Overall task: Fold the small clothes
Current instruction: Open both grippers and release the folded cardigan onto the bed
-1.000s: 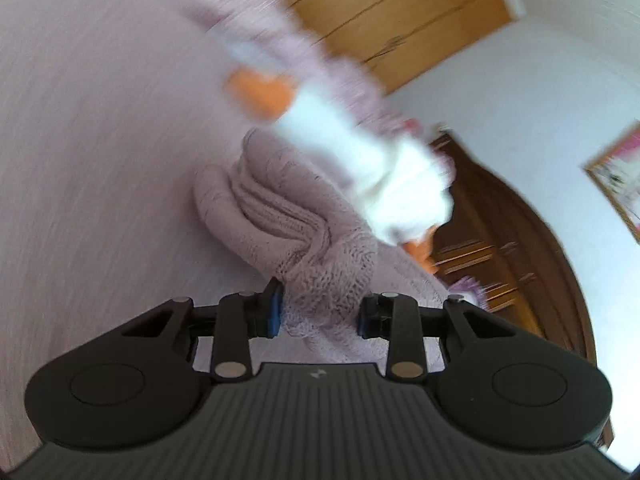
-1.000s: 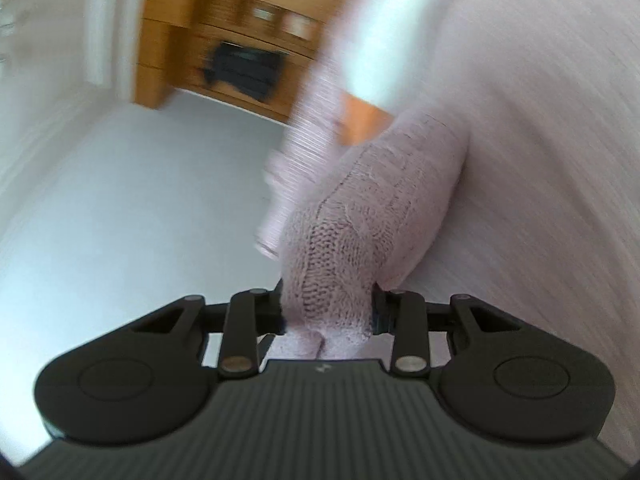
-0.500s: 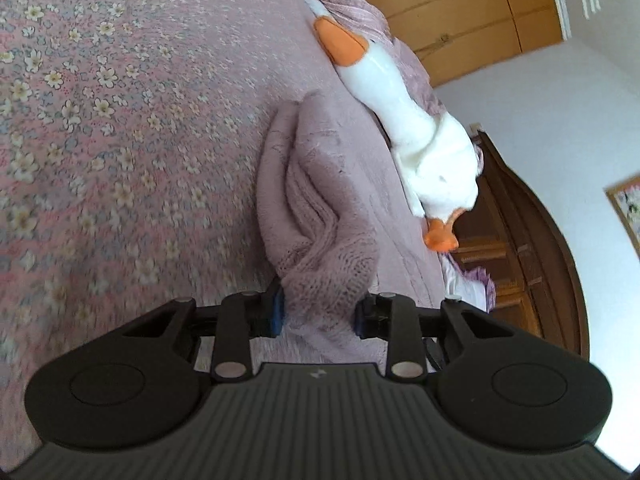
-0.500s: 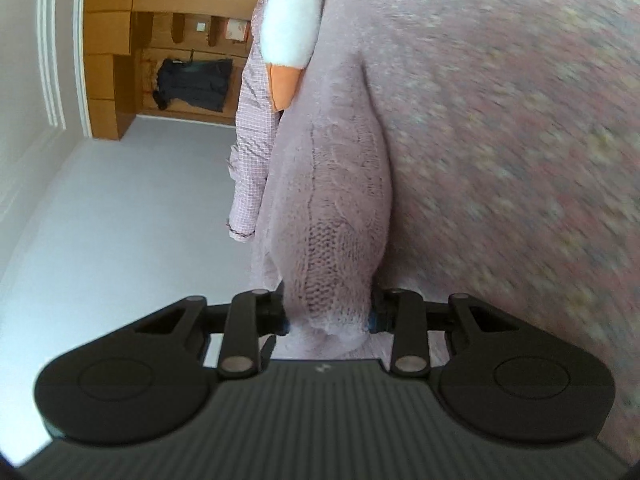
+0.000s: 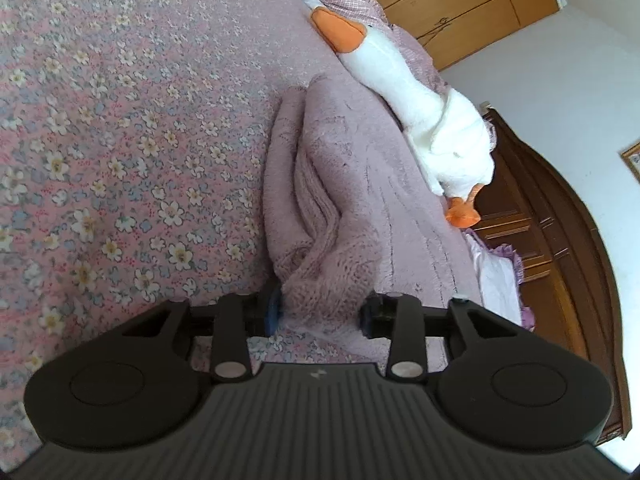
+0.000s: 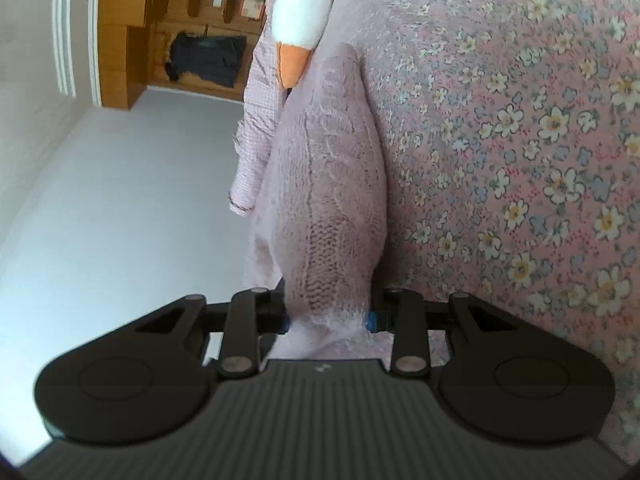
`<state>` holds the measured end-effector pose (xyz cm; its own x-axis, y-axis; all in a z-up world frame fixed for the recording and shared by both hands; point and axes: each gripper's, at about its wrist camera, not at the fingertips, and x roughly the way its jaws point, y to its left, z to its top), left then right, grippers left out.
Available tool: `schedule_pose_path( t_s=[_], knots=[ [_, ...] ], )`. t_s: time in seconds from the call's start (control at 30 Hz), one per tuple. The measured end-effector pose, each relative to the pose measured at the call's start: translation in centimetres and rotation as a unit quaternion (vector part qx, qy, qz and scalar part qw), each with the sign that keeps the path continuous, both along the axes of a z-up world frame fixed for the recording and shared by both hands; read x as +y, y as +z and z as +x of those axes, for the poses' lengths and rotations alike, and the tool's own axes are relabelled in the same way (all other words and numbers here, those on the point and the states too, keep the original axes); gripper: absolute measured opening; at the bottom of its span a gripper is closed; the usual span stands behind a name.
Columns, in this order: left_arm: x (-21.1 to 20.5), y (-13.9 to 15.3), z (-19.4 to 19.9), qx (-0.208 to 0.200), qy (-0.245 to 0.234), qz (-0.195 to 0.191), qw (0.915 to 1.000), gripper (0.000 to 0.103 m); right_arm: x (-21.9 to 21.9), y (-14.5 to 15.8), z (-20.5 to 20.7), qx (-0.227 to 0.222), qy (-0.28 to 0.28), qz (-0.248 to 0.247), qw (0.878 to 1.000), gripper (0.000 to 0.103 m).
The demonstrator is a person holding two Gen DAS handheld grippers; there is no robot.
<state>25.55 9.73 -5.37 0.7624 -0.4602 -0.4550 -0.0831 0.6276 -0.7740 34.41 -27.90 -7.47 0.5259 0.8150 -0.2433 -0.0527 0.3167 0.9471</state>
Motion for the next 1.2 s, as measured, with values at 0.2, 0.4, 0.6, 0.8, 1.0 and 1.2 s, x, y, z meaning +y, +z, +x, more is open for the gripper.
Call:
schedule_pose_path(
  t_s=[0.2,0.4,0.6,0.8,1.0,1.2],
  knots=[
    [-0.1,2.7,-4.6,0.006,0.024,0.067,0.9975,0.061,-0.6,1.4,-4.0,-0.018,-0.019,-0.052,0.998,0.038],
    [-1.6,5.9,-10.5,-0.031,0.021,0.131,0.9907,0.063,-2.2,3.5,-8.2,-0.045,-0.047,-0.044,0.997,0.038],
    [-4.1,10.4,-13.2,-0.122,0.018,0.249,0.9607,0.078,-2.2,7.8,-11.4,-0.156,-0.096,-0.130,0.974,0.052],
    [-5.6,10.8,-13.1,-0.186,-0.011,0.329,0.9258,0.094,0.4,9.9,-13.9,-0.306,-0.108,-0.284,0.902,0.070],
    [-7.2,6.4,-9.3,-0.199,-0.038,0.366,0.9085,0.099,3.4,8.6,-15.3,-0.451,-0.133,-0.364,0.804,0.090],
    [-8.5,2.8,-5.1,-0.164,-0.075,0.349,0.9195,0.103,5.2,6.7,-14.3,-0.462,-0.106,-0.404,0.782,0.089]
  ],
)
